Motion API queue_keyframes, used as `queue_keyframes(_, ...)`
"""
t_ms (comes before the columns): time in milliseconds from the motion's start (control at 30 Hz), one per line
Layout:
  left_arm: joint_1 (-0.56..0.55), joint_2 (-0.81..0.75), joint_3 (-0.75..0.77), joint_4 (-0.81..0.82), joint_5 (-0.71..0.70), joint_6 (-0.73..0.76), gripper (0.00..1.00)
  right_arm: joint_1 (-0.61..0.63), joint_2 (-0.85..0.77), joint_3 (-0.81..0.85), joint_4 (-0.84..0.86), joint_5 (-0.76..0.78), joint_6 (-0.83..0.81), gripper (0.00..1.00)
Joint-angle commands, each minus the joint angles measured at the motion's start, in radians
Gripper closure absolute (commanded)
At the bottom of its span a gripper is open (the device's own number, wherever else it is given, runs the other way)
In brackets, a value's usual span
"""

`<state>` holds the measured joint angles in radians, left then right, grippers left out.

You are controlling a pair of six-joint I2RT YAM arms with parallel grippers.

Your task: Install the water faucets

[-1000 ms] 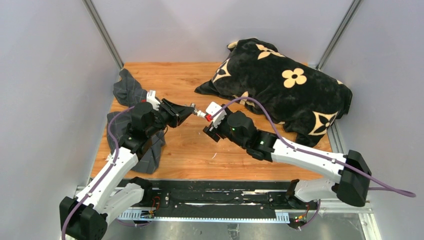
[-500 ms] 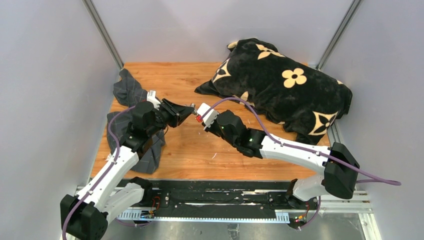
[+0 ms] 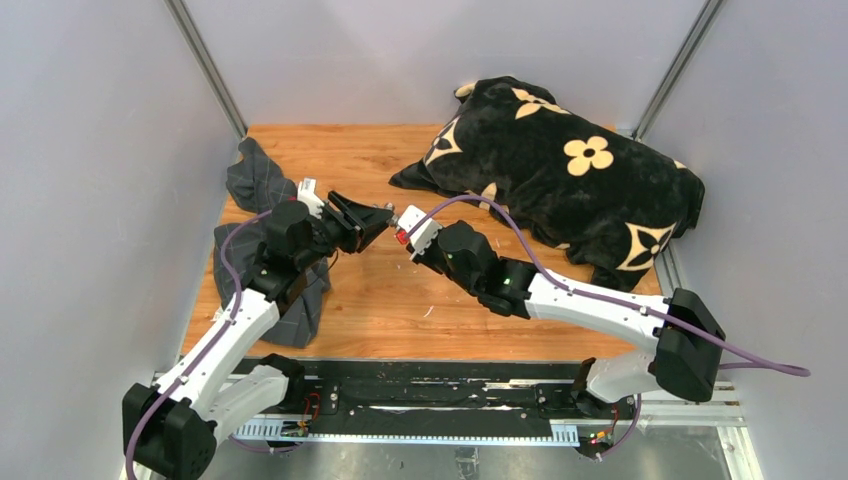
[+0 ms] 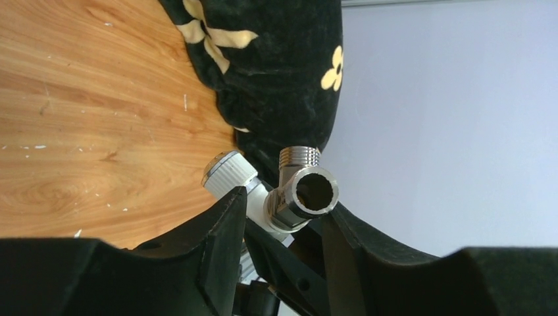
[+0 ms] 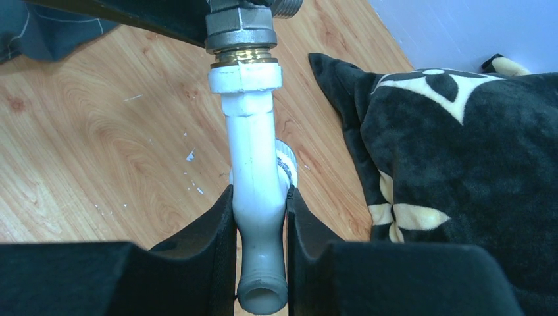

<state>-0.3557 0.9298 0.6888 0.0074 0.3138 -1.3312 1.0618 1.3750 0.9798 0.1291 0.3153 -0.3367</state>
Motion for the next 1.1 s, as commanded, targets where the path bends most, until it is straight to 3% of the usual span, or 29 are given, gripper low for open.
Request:
queue_keyframes(0, -0.002, 0.013, 0.006, 0.057, 0.034, 0.009, 0.49, 0.007, -0.048, 0.009, 0.056, 0.012, 0.03, 1.0)
queue_keyframes(800, -0.003, 0.081, 0.07, 0.07, 0.08, 0.098, 0.5, 0.031, -0.046, 0.006, 0.033, -0.018, -0.001, 1.0)
queue_keyframes(1067, -0.003, 0.072, 0.063, 0.072, 0.067, 0.089, 0.99, 0.034, -0.041, 0.013, 0.011, -0.042, 0.028, 0.99)
